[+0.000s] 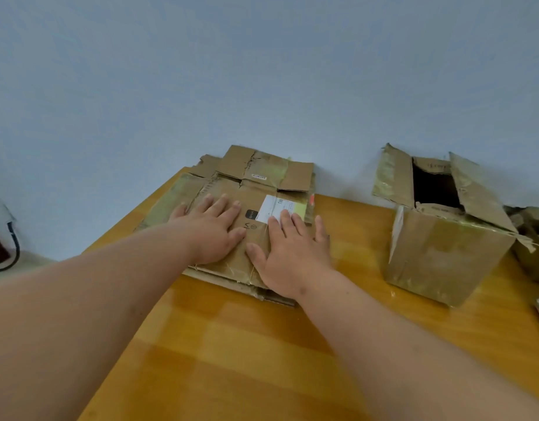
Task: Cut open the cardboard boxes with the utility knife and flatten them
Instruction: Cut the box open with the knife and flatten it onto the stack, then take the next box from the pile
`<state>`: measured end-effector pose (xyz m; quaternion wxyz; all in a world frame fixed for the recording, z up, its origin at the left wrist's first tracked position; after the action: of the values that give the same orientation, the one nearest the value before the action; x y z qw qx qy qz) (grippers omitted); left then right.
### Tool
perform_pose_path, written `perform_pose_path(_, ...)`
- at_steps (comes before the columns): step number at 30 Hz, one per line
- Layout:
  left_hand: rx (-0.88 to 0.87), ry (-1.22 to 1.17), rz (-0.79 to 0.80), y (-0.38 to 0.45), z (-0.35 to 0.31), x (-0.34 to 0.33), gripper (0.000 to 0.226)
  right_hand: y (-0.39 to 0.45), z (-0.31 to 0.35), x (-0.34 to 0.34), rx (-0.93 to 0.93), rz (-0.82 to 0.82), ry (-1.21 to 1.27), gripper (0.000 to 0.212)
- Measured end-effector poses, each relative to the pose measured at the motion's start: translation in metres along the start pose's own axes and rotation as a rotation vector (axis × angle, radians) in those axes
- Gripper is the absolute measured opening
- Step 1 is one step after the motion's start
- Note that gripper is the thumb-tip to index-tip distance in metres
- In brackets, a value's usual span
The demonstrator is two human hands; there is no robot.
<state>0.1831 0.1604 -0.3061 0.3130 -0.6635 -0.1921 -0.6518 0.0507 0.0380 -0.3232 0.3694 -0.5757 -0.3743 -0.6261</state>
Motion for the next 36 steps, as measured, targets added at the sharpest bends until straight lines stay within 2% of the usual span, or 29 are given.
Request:
perform_pose_path(4, 0.021, 0.024, -0.003, 0.002, -0.003, -0.002, 0.066, 0.006, -0.002, -0.001, -0.007, 0.052, -0.036, 0.088)
perform_pose_path(8, 0.059, 0.007, -0.026, -0.002, -0.006, 0.004, 0.067, -0.002, -0.003, 0.007, 0.003, 0.056, 0.029, 0.079)
perform_pose_path(11, 0.074, 0.097, -0.097, -0.009, -0.014, 0.018, 0.064, -0.020, -0.010, 0.017, 0.038, -0.150, 0.143, 0.059)
perform_pose_path(14, 0.031, 0.183, -0.265, -0.021, -0.031, 0.034, 0.051, -0.040, -0.025, 0.038, 0.045, -0.339, 0.223, 0.046)
perform_pose_path(21, -0.079, -0.048, -0.427, -0.045, -0.108, 0.067, 0.055, -0.094, -0.090, 0.095, 0.009, -0.660, 0.053, 0.040)
perform_pose_path(23, -0.131, -0.084, -0.466, -0.049, -0.132, 0.074, 0.057, -0.106, -0.115, 0.109, -0.091, -0.639, -0.022, 0.049)
perform_pose_path(25, -0.165, -0.108, -0.471, -0.052, -0.155, 0.078, 0.060, -0.114, -0.141, 0.116, -0.209, -0.470, -0.060, 0.064)
perform_pose_path(26, -0.178, -0.118, -0.462, -0.052, -0.165, 0.079, 0.062, -0.117, -0.153, 0.116, -0.259, -0.378, -0.067, 0.066)
perform_pose_path(28, -0.199, -0.149, -0.435, -0.052, -0.184, 0.080, 0.065, -0.122, -0.172, 0.112, -0.322, -0.268, -0.060, 0.058)
perform_pose_path(32, -0.199, -0.249, -0.369, -0.051, -0.209, 0.081, 0.072, -0.131, -0.192, 0.105, -0.329, -0.374, 0.098, 0.032)
perform_pose_path(36, -0.152, -0.387, -0.346, -0.054, -0.219, 0.081, 0.083, -0.137, -0.201, 0.102, -0.254, -0.471, 0.176, 0.023)
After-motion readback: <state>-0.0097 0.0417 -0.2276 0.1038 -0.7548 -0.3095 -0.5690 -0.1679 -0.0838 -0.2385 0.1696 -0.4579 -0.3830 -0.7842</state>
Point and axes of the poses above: each hand's wrist, its own y-axis towards the middle knuckle, its own x-axis out of the back of the hand, z = x × y, the point moved 1 cm from there along y, towards the middle knuckle, and after that the axes turned 3 degrees about -x, right-handed, at the moved point
